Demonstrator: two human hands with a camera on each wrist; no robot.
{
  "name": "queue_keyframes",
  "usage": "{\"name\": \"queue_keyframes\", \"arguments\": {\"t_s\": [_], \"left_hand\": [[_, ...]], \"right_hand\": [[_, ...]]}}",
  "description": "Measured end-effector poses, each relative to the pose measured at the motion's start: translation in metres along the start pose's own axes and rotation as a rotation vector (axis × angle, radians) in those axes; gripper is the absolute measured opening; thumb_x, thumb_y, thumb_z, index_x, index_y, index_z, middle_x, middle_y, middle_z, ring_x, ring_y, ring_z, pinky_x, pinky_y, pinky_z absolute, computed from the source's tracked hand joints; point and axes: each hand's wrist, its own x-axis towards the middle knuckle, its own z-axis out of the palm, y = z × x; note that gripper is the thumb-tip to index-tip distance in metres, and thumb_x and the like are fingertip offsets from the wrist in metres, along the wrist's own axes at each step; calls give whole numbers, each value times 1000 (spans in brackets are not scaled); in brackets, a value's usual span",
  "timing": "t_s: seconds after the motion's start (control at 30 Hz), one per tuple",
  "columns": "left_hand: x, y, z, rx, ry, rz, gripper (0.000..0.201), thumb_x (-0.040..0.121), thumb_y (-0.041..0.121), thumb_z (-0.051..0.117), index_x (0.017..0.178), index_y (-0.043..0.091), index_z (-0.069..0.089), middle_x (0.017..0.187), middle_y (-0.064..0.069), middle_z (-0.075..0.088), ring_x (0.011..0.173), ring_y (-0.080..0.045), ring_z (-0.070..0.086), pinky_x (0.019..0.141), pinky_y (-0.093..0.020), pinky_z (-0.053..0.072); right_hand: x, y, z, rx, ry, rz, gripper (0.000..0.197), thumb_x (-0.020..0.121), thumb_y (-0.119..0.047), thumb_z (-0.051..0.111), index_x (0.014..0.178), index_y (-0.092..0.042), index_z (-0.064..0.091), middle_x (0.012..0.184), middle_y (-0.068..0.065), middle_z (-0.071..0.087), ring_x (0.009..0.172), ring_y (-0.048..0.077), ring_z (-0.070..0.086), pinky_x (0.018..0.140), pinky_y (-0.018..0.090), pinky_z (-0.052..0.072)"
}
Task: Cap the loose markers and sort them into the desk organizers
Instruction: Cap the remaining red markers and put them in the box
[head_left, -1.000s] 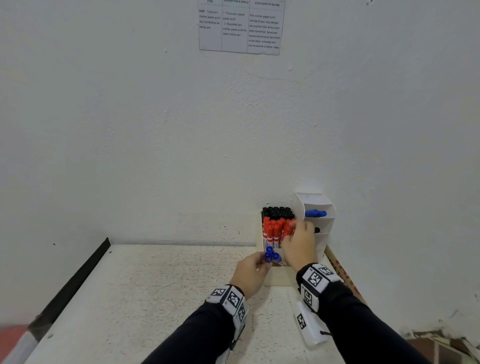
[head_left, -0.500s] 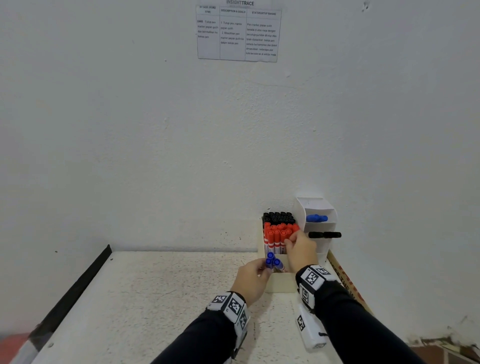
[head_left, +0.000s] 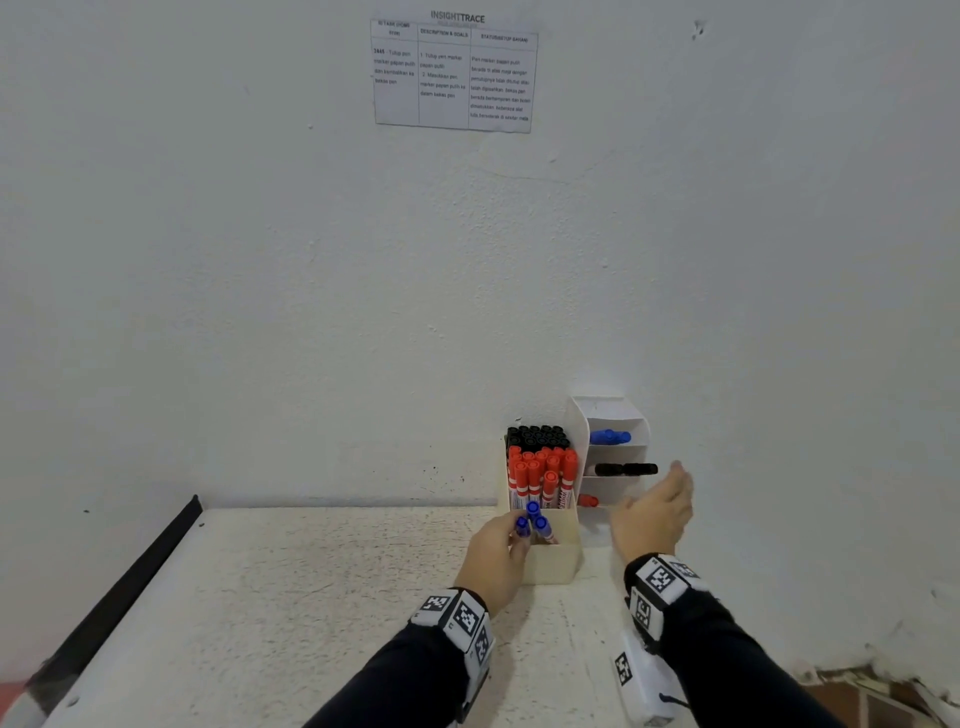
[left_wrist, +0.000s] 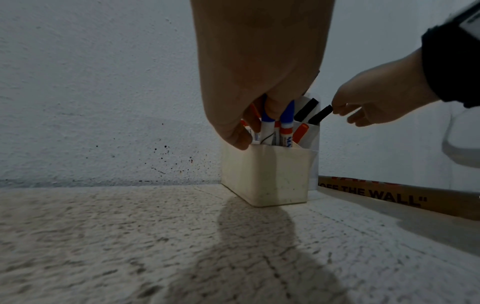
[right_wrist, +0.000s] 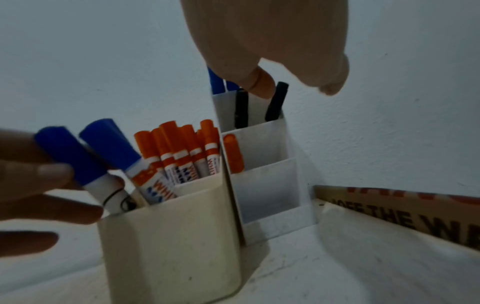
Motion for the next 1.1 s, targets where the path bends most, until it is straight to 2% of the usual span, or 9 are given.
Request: {"name": "queue_keyframes", "arguments": {"t_s": [0.1,0.2,0.27,0.47,0.6,0.73,0.83,0.9,1.1], "left_hand": [[2,-1,2,17,9,2,34,96,11,42,129,13,53,125,-2,58,110,-14,54,90,-15,39],[3,0,3,6,-7,-4,35,96,12,43,131,13,51,126,-1,58,111,-13,54,91,-16,40],[2,1,4,-2,-12,-6,35,97,14,43,131,14,50,125,1,58,110,-11,54,88,-14,39],[1,-1,3,0,-18,13,31,96,16,45,126,16,54,120,2,61,107,-11,55,89,-16,40],[0,-4,2,-2,-10,27,32,95,13,46,125,15,55,119,-2,62,108,-14,56,93,-20,41],[1,-2,1,3,9,35,31,95,10,45,124,11,57,122,-4,61,111,-16,56,93,-18,40],[2,1,1,6,28,34,34,94,6,46,126,9,56,122,-6,61,111,-17,56,92,-14,38],[1,5,1,0,28,27,36,94,3,45,128,9,54,123,-7,61,112,-17,56,93,-14,38],[-3,7,5,-70,92,5,28,92,3,49,117,10,60,112,-4,64,103,-14,59,95,-21,44]], "right_hand": [[14,0,-8,95,-115,-58,56,89,4,46,141,-2,27,144,18,36,132,32,37,109,40,32],[10,-5,-7,124,-196,-226,38,89,3,46,126,-2,46,126,15,54,114,28,53,95,32,42],[5,-5,-3,138,-206,-259,37,88,2,48,125,-4,47,124,14,55,112,26,54,92,31,43],[5,8,1,6,-262,11,34,93,-3,42,126,2,47,130,21,48,118,33,49,99,36,39],[1,12,3,-57,-420,-66,27,92,-2,42,114,0,58,117,18,59,106,31,56,85,25,38],[-12,9,1,66,-354,-212,23,82,6,54,99,-10,58,102,6,59,91,17,56,73,14,39],[-26,7,5,150,-710,-369,49,79,5,62,120,-19,52,108,-8,55,99,6,55,75,5,44],[-29,5,11,141,-804,-420,51,79,1,64,124,-21,52,108,-9,56,102,8,57,82,7,45],[-31,4,13,178,-680,-422,39,78,7,59,83,-32,54,86,-6,61,85,12,60,75,9,47]]}}
